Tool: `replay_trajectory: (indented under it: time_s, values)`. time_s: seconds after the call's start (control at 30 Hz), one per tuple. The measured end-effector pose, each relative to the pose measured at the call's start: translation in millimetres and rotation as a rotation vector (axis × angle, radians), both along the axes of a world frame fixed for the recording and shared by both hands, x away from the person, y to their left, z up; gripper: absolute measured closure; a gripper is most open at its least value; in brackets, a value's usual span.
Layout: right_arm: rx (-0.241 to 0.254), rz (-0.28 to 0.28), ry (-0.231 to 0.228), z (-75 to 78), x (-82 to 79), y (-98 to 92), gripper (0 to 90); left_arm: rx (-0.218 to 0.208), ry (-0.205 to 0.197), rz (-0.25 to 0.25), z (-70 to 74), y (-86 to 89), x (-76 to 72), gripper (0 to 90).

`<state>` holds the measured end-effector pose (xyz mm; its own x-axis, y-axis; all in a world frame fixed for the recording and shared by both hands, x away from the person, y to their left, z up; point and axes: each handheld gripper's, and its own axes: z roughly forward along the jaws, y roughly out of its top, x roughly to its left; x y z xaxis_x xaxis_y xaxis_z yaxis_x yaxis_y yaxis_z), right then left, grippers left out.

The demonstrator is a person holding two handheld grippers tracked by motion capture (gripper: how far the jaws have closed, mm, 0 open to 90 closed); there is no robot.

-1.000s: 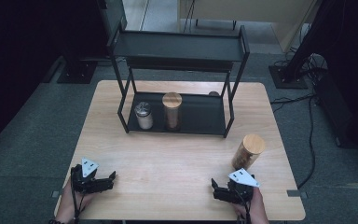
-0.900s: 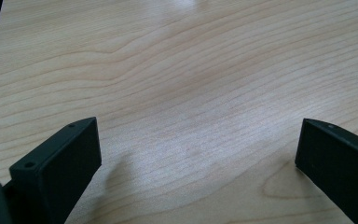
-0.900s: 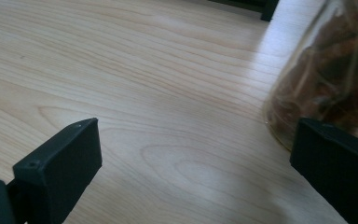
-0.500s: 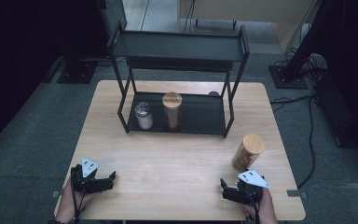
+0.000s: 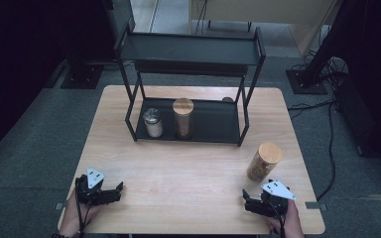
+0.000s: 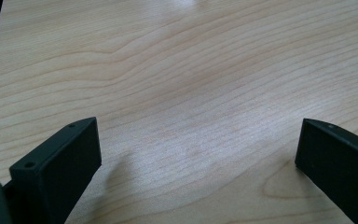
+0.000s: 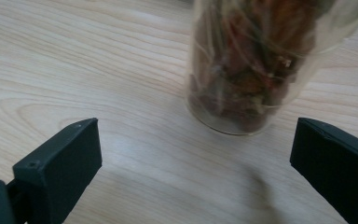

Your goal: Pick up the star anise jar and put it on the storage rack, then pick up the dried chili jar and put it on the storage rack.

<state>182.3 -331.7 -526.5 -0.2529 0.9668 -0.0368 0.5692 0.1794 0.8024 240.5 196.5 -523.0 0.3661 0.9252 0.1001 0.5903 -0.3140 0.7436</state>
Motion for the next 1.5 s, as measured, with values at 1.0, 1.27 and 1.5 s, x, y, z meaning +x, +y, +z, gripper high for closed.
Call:
replay_trajectory:
  time_s: [1.0, 1.27, 1.5]
  values:
    - [-0.019, -0.1, -0.002, -1.7, -5.5, -58.5, 1.9, -0.005, 0.003, 0.007, -0.1, 0.4, 0.5, 0.6]
    - [-0.006, -0.125, -0.007, -0.7, -11.6, -73.5, 1.9, -0.002, 0.004, 0.008, -0.3, 0.2, 0.7, 0.6]
    - [-0.004, -0.093, 0.009, -1.3, -16.2, -77.7, 2.2, -0.002, 0.001, 0.01, -0.1, 0.2, 0.3, 0.5]
